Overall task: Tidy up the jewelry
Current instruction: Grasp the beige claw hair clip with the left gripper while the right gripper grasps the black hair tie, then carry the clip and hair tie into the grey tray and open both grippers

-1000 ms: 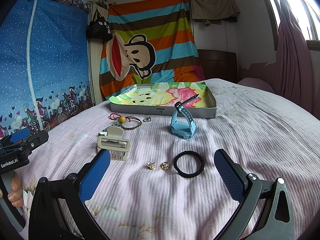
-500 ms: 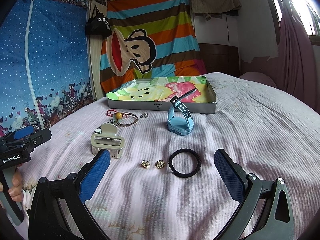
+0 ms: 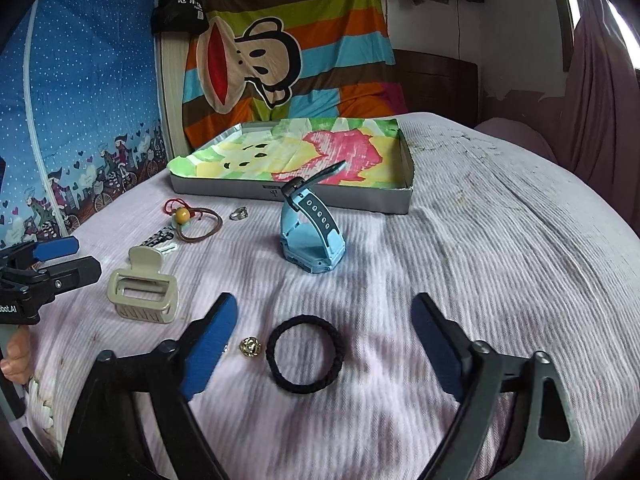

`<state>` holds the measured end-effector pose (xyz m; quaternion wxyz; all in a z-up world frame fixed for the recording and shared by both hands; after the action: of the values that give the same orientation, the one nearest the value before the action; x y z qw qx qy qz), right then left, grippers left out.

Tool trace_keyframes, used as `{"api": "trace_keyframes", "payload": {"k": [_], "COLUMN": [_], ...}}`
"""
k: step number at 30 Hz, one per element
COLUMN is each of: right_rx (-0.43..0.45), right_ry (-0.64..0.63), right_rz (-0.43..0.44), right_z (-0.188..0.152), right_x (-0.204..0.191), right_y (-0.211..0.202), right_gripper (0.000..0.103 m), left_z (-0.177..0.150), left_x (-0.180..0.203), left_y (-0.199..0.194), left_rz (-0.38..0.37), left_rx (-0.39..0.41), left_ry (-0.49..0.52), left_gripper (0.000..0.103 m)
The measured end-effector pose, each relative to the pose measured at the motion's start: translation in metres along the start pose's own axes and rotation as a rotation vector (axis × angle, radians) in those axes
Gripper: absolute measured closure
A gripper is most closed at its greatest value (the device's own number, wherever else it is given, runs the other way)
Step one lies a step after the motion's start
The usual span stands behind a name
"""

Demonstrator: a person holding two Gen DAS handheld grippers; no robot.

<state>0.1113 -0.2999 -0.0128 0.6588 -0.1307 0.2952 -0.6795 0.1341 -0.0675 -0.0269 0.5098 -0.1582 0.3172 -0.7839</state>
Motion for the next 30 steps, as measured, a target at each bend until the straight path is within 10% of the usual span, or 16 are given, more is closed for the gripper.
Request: {"api": "trace_keyframes", "payload": {"k": [7, 12, 19, 30], "right_rx": [-0.108, -0.168, -0.195, -0.09], "right_ry": [-0.035, -0.056, -0.065, -0.07], "right_rz": [-0.006, -0.013, -0.012, 0.122], "right_z": [-0.01, -0.018, -0.027, 0.0], "right_x": [0.002, 0.001, 0.0, -0.015], "right_y": [0.025, 0.036, 0.045, 0.018], "right_gripper": [0.069, 0.07, 0.097, 0.098], "left_z": [-0.003, -0.001, -0.003, 0.003], "left_x": [0.004, 0.01, 0.013, 0.002], "left_y": [0.022, 0.026, 0.025, 0.011], "left_rz": [-0.114, -0.153, -0.13, -0.142], "left_rx": [-0.105, -0.168, -0.207, -0.136], "left_ry": [-0.027, -0.013, 0.001, -0.055], "left_gripper": [0.055, 0.076, 0.083, 0.09]}}
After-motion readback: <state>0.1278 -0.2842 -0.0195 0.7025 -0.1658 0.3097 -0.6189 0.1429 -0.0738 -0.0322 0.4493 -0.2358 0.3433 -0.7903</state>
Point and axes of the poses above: each gripper's, at about its wrist camera, not at the fingertips, and y roughly the way its jaws point, x to its right, z to its top, the point moved 4 cm from there along y, roughly the way its jaws point, and after that the axes turned 14 degrees about y, right-handed, at the moved point
